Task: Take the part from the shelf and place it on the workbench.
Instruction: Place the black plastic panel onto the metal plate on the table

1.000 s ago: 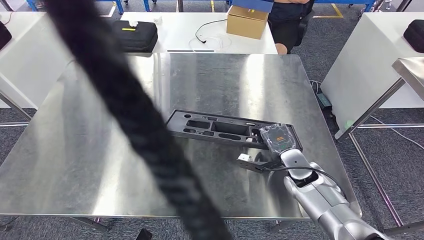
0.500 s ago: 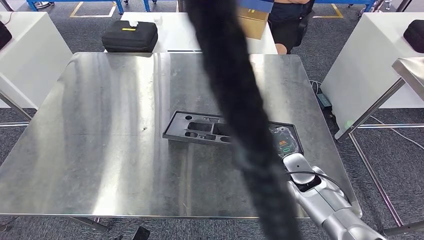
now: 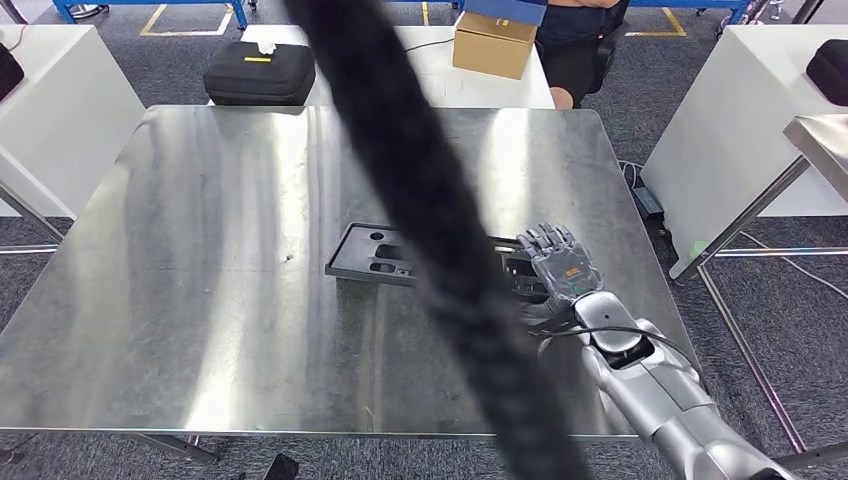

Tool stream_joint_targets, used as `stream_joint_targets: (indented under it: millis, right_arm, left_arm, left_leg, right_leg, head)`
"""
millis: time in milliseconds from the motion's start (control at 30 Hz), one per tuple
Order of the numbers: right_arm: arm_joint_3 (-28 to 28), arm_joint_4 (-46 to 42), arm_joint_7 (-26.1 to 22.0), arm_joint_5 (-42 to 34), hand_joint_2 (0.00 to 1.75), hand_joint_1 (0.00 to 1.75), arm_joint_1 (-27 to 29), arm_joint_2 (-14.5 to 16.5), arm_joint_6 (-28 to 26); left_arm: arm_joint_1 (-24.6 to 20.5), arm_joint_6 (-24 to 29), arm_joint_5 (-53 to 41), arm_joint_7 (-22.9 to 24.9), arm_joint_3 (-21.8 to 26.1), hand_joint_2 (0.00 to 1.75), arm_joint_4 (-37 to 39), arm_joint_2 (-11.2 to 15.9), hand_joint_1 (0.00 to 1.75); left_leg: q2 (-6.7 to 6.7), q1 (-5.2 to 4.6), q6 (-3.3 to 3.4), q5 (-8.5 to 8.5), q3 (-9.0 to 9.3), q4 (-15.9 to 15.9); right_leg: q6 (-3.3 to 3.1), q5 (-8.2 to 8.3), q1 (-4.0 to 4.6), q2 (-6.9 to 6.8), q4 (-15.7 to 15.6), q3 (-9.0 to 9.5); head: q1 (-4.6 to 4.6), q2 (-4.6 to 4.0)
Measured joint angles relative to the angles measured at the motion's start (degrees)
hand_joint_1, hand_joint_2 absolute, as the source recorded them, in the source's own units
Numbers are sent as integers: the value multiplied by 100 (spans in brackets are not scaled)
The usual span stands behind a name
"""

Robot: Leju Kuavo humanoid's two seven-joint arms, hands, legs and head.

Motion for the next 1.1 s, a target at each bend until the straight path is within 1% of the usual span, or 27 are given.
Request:
stream_joint_targets:
  millis: [67, 167, 267, 400, 500, 633, 767, 967, 1100]
  right_arm:
    - [-15, -194, -149, -235, 0, 0, -151, -81, 423]
    - [-82, -508, -219, -491, 0, 0, -484, -192, 765]
    - [-183, -818, -240, -717, 0, 0, -919, -291, 872]
    - [-366, -1215, -174, -995, 0, 0, -1527, -436, 874]
    - [-560, -1519, -55, -1100, 0, 0, -1763, -527, 834]
    - [-901, -1856, 131, -1128, 0, 0, -1761, -649, 664]
    - [-1342, -2013, 171, -1151, 0, 0, -1618, -848, 379]
    - [-2115, -1999, 57, -1536, 0, 0, -1088, -1330, -315]
    - [-2680, -1778, -151, -2107, 0, 0, -696, -1677, -843]
  left_arm:
    - [1, -37, 36, -3, -2, 0, 0, 9, 0]
    - [3, -63, 79, -11, -7, 0, 0, 28, 0]
    - [7, -79, 121, -25, -18, 0, 0, 44, 0]
    - [16, -96, 160, -38, -44, 0, 0, 58, 0]
    - [20, -108, 175, -42, -65, 0, 0, 61, 0]
    - [26, -110, 217, -33, -99, 0, 0, 61, 0]
    - [38, -104, 254, -10, -140, 0, 0, 61, 0]
    - [89, -44, 435, -31, -146, 0, 0, 66, 0]
    - [142, 55, 646, -176, -117, 0, 1, 79, 0]
  left_leg:
    - [0, 0, 0, 0, -2, 0]
    - [1, -1, 0, 1, -2, 1]
    - [-2, -1, 1, 1, 0, 2]
    - [-6, -2, 1, 1, 2, 3]
    - [-7, -2, 1, 1, 2, 2]
    - [-8, -3, 1, 0, 2, 2]
    - [-9, -5, 1, 0, 2, 3]
    - [-17, -6, 3, -2, -2, 3]
    - [-21, -7, 5, -4, -6, 3]
  right_leg:
    - [0, 0, -2, 0, 0, -1]
    - [1, 1, -4, 0, 1, -3]
    - [1, 1, -4, 0, 1, -4]
    - [1, 1, -4, 0, 0, -5]
    - [1, 1, -3, -1, 0, -4]
    - [1, 1, -4, -2, -2, -4]
    - [2, 1, -4, -2, -9, -1]
    - [2, 1, -4, -11, -14, 0]
    - [2, 0, -5, -14, -17, -3]
  head:
    - [-1, 0]
    - [-1, 0]
    - [-1, 0]
    - [-1, 0]
    - [-1, 0]
    - [-1, 0]
    - [-1, 0]
    - [-1, 0]
    - [0, 0]
